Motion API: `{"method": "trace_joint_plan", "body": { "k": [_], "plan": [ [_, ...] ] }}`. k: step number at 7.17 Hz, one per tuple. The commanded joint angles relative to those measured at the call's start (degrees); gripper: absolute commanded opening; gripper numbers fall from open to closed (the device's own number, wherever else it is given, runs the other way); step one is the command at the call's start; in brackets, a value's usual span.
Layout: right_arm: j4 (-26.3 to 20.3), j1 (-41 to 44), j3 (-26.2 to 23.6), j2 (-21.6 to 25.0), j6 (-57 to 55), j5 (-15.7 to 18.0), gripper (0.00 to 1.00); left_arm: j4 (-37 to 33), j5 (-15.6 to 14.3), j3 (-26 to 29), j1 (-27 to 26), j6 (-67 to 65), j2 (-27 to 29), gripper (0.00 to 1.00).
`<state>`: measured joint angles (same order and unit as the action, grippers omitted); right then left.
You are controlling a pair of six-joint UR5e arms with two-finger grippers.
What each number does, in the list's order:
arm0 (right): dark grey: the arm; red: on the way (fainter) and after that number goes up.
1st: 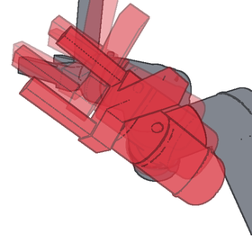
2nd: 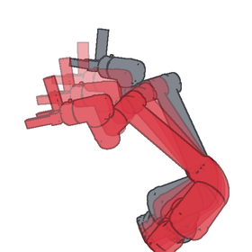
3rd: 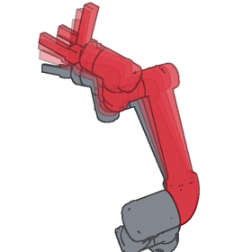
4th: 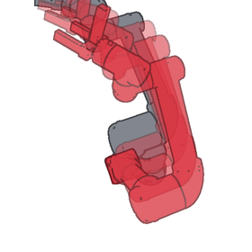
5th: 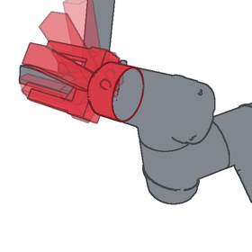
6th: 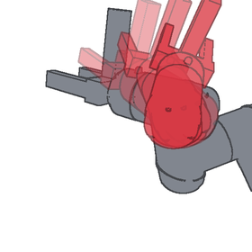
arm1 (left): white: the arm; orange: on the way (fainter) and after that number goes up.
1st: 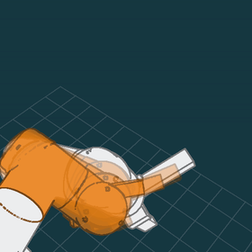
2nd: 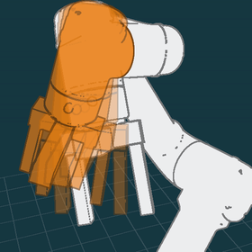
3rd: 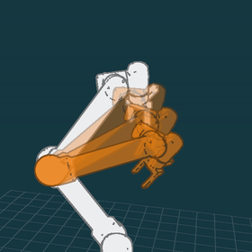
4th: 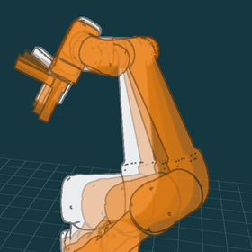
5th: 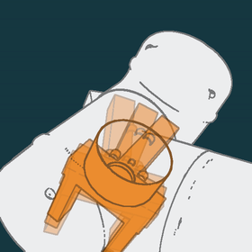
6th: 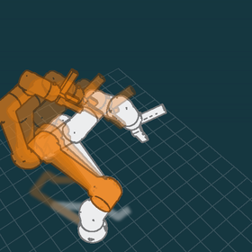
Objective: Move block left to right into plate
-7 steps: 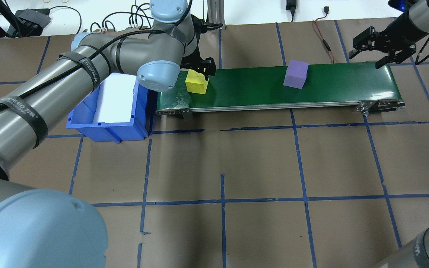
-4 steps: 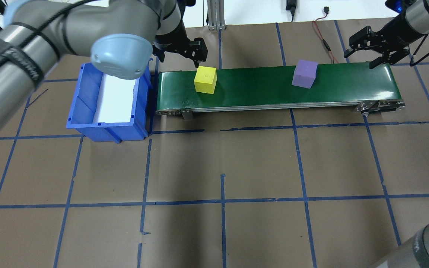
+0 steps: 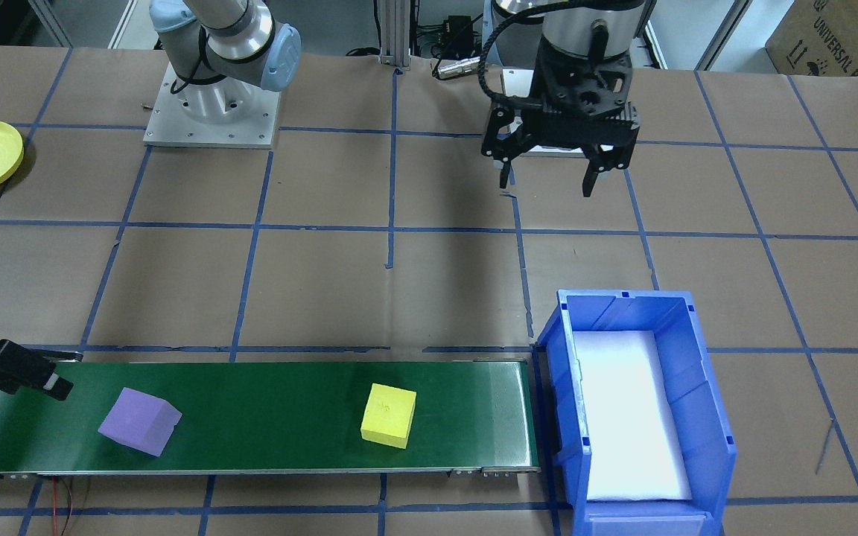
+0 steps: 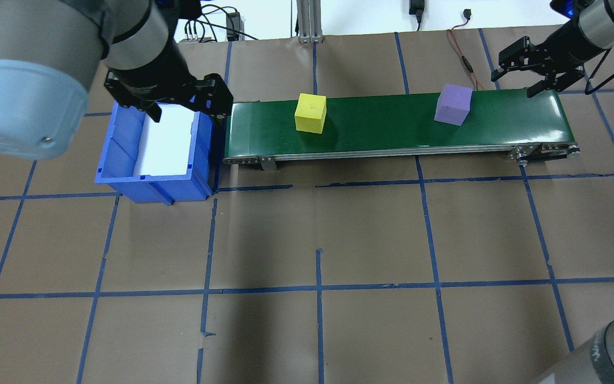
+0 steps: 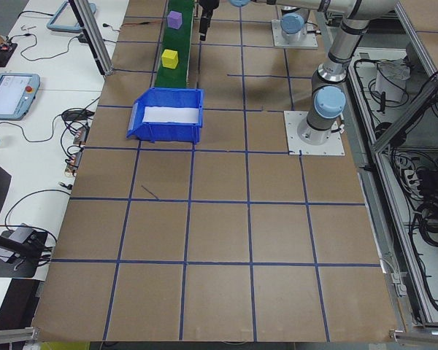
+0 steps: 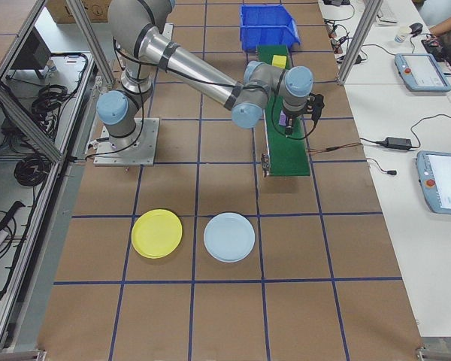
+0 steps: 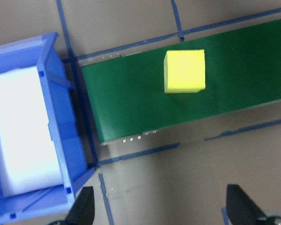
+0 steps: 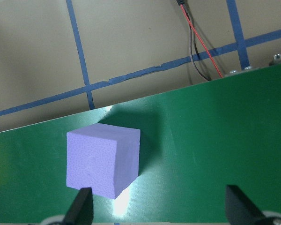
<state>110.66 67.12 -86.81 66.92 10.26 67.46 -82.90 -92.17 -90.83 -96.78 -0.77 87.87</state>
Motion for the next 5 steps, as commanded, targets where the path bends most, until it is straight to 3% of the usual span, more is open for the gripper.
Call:
{"method": "trace_joint_plan", "body": {
  "k": [1,5],
  "plan": [
    [2.3,0.8,0.1,-1.3,-2.2,0.3,1.00,-0.8,0.3,-1.4,4.0,0.0,-2.2,1.00],
    [5.6,1.7,-0.1,-3.3,-8.0,0.7,1.00,-0.7,0.6,-1.5,4.0,-0.2,-2.4,1.00]
  ]
}}
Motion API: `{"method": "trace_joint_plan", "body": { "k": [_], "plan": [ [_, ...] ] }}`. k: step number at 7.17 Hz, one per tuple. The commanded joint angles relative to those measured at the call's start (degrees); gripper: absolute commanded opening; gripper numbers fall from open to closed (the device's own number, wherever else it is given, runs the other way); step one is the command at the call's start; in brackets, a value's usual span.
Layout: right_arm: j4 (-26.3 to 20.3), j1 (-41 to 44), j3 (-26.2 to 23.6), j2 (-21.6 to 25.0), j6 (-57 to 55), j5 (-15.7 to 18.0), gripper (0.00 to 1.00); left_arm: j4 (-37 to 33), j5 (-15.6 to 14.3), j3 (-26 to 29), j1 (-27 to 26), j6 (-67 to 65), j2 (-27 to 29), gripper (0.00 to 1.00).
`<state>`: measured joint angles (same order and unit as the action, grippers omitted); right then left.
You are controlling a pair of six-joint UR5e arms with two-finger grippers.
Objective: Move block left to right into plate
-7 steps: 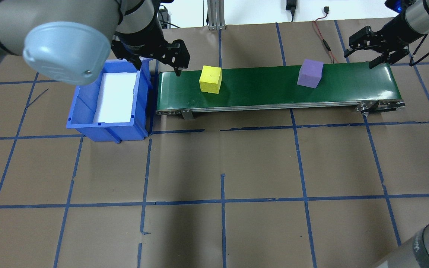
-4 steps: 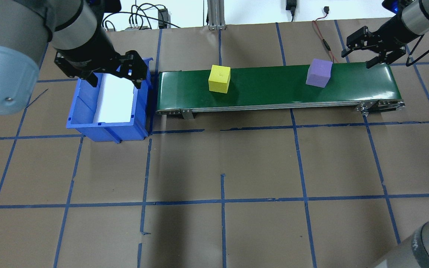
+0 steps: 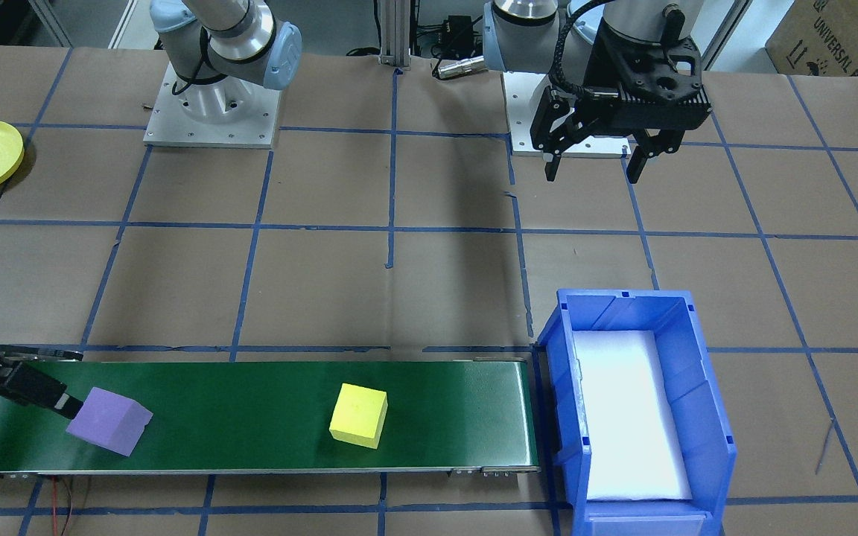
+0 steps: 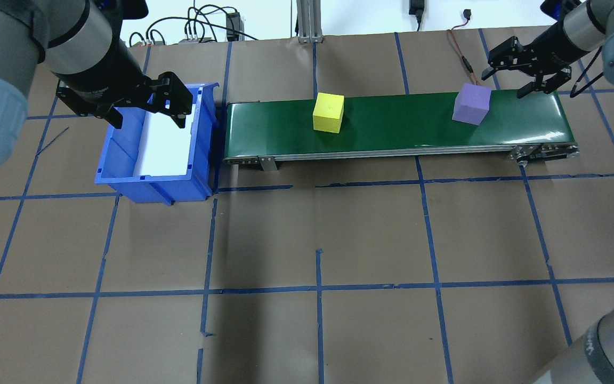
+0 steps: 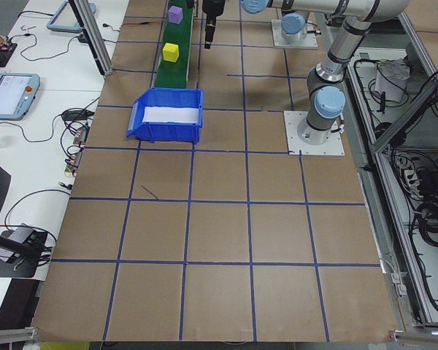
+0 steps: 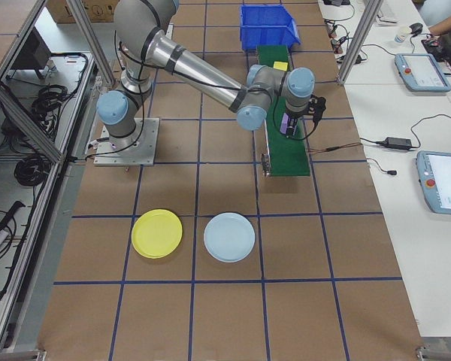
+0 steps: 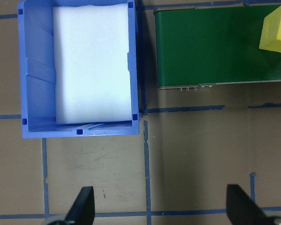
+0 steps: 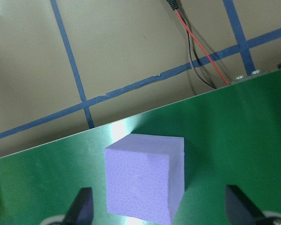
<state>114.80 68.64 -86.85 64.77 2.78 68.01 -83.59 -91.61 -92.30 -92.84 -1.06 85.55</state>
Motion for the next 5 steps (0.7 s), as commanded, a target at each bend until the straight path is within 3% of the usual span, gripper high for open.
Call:
{"method": "trace_joint_plan", "body": {
  "k": [1,4,5],
  "plan": [
    [2.0,0.2,-0.1,-1.7,-0.4,0.3,1.00,0.0,0.1,-0.1,0.0,0.1,0.0,1.00],
    [2.2,0.2,-0.2,-2.8,0.0,0.9,1.00,0.0,0.5,0.6,0.3,0.2,0.0,1.00],
    [3.8,0.2,-1.4,-3.5,0.6,5.5,0.99,0.0,0.6,0.7,0.3,0.1,0.0,1.00]
  ]
}}
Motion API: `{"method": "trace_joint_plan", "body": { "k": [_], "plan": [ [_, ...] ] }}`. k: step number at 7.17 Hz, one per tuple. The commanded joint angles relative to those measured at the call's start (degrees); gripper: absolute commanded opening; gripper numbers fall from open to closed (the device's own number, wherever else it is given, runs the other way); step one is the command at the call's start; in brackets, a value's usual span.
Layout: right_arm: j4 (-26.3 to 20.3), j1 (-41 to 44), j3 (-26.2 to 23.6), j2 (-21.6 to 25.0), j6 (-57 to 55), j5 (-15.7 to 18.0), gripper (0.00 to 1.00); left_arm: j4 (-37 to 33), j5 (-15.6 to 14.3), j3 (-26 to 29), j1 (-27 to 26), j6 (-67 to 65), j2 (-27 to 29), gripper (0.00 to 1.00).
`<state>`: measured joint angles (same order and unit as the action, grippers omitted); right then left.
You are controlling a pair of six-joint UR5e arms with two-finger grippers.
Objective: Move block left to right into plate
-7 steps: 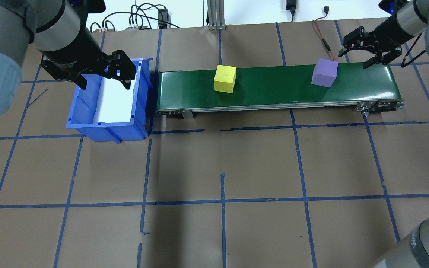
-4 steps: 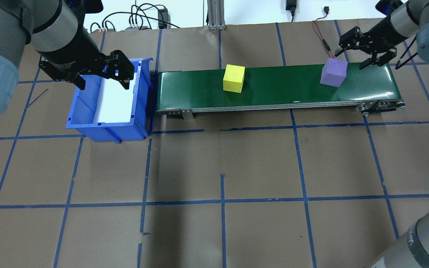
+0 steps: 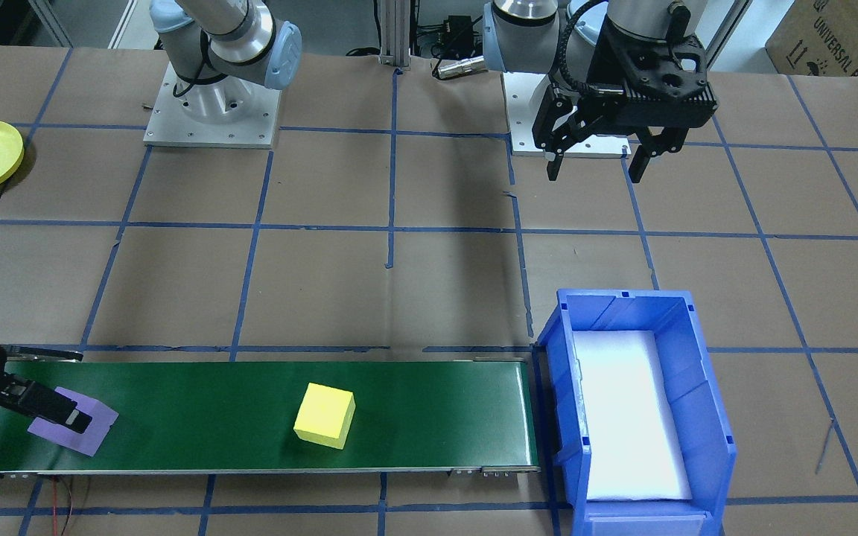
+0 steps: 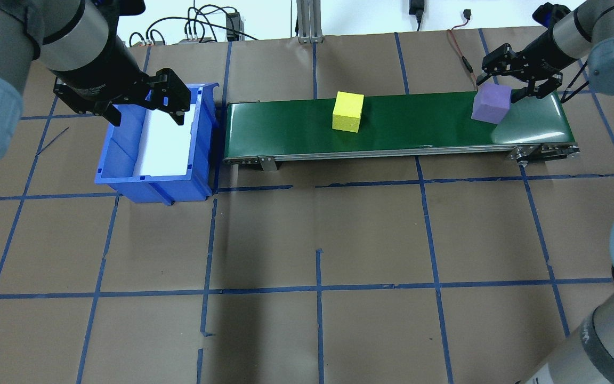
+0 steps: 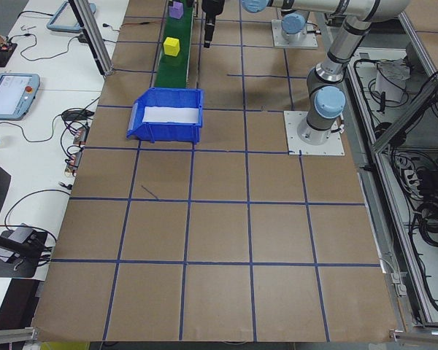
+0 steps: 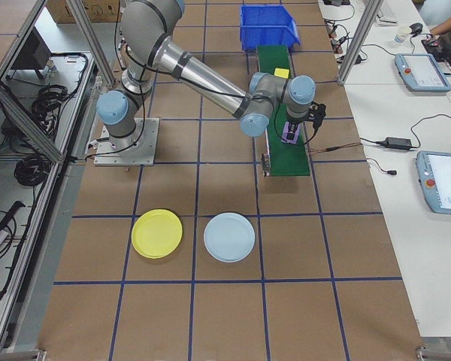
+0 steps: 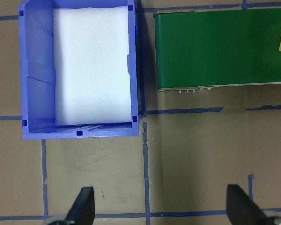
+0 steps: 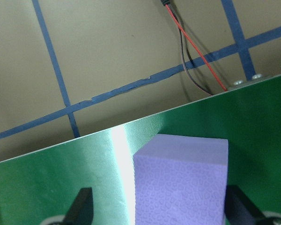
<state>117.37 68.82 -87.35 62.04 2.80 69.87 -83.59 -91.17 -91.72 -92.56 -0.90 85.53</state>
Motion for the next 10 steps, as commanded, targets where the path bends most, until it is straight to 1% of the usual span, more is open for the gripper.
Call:
{"method": "trace_joint_plan", "body": {
  "k": [1,2,3,4,5,6,7,8,9,10],
  "plan": [
    [1.8,-0.1,-1.2,-1.0,0.6,3.9,0.97,0.0,0.1,0.2,-0.2,-0.1,0.0,1.00],
    [2.0,-0.1,-1.1,-1.0,2.7,8.0,0.74,0.0,0.2,0.0,-0.3,-0.4,0.0,1.00],
    [2.9,-0.1,-0.9,-0.9,3.0,8.9,0.44,0.0,0.2,0.0,-0.3,-0.4,-0.2,1.00],
    [3.4,-0.2,-0.7,-0.3,4.6,9.3,0.17,0.0,0.2,0.2,-0.3,-0.3,-0.4,1.00],
    [3.4,-0.5,-0.6,0.0,6.3,9.5,0.16,0.0,0.2,0.2,-0.3,-0.3,-0.5,1.00],
    [3.3,-0.9,-0.6,1.6,7.8,11.3,0.16,0.0,0.3,0.2,-0.3,-0.3,-0.5,1.00],
    [2.3,-0.9,-1.2,5.5,8.1,13.9,0.16,0.0,0.3,0.2,-0.3,-0.2,-0.5,1.00],
    [-0.4,-2.4,-1.5,8.2,12.6,17.5,0.16,0.0,0.3,0.2,-0.3,-0.2,-0.5,1.00],
    [-3.5,-8.5,-1.5,11.1,20.6,19.0,0.16,0.0,0.2,0.1,-0.3,-0.2,-0.5,1.00],
    [-5.9,-14.4,-1.4,12.7,26.0,19.0,0.16,0.0,0.2,0.1,-0.3,-0.2,-0.5,1.00]
  ]
}}
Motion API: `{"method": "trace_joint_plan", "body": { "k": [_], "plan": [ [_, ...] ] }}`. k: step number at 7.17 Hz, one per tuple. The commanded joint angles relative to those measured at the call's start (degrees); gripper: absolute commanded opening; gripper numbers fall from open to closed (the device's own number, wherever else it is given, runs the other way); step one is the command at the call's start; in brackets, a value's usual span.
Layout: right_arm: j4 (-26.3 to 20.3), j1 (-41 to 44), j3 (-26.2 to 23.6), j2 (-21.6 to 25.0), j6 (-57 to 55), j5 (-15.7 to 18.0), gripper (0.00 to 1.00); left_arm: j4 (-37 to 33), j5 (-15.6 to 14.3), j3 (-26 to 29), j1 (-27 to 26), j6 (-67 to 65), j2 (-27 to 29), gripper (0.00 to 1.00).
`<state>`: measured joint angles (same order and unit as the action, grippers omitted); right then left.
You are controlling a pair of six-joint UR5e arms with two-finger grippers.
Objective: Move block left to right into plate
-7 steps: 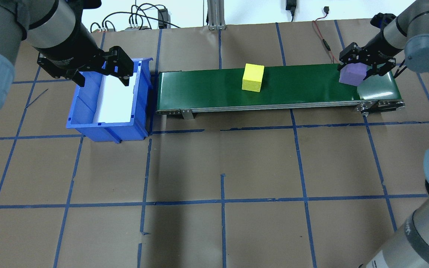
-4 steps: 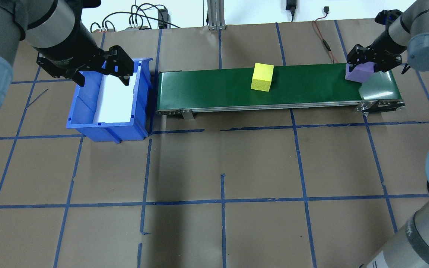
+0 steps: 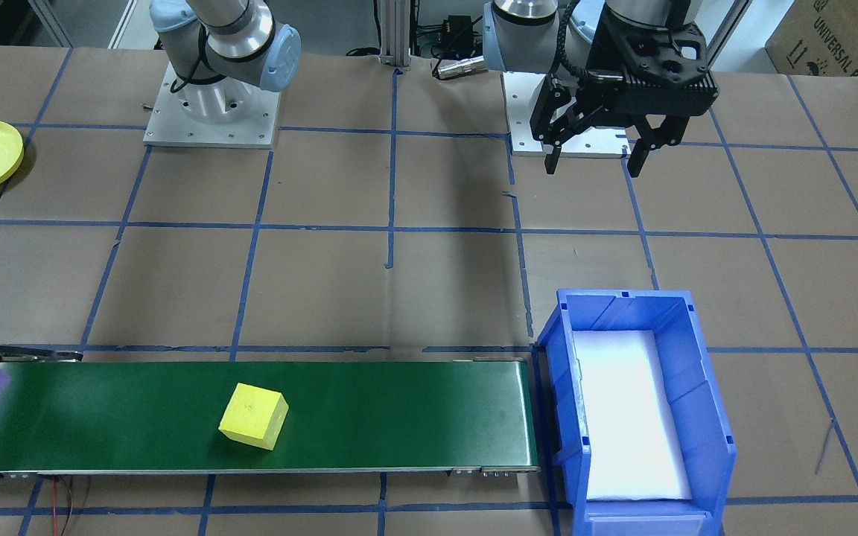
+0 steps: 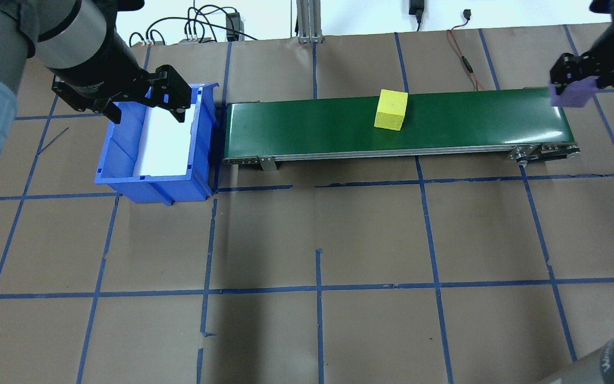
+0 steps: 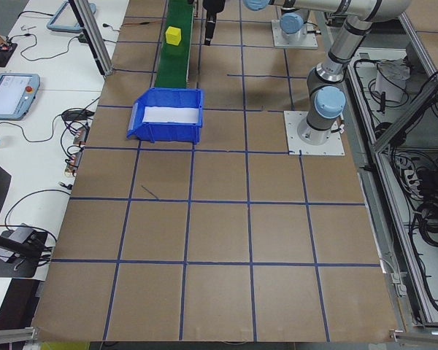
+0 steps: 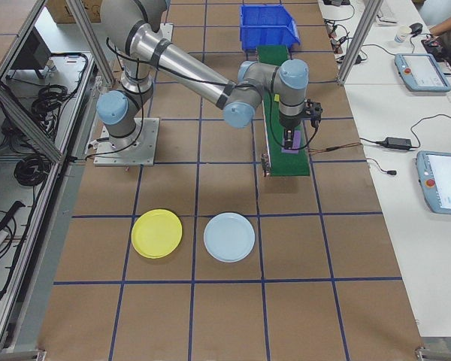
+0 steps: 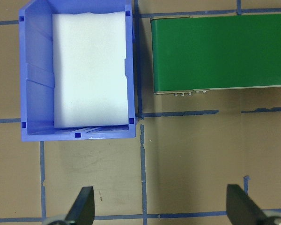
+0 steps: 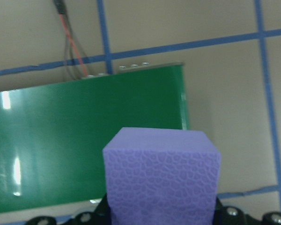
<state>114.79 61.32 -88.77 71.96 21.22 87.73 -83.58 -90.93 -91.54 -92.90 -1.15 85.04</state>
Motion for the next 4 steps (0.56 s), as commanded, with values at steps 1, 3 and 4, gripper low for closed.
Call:
{"method": "trace_joint_plan", "body": {
  "k": [1,3,4],
  "plan": [
    [-4.8,-11.6,-0.1,4.0,13.3,1.1,0.16,0.0,0.0,0.0,0.0,0.0,0.0,1.00],
    [-4.5,-14.6,-1.0,3.9,18.1,0.7,0.17,-0.1,-0.1,-0.1,0.0,0.1,-0.2,1.00],
    [-4.2,-15.3,-1.4,3.7,20.7,0.9,0.17,-0.1,-0.1,-0.2,0.0,0.0,-0.2,1.00]
  ]
}}
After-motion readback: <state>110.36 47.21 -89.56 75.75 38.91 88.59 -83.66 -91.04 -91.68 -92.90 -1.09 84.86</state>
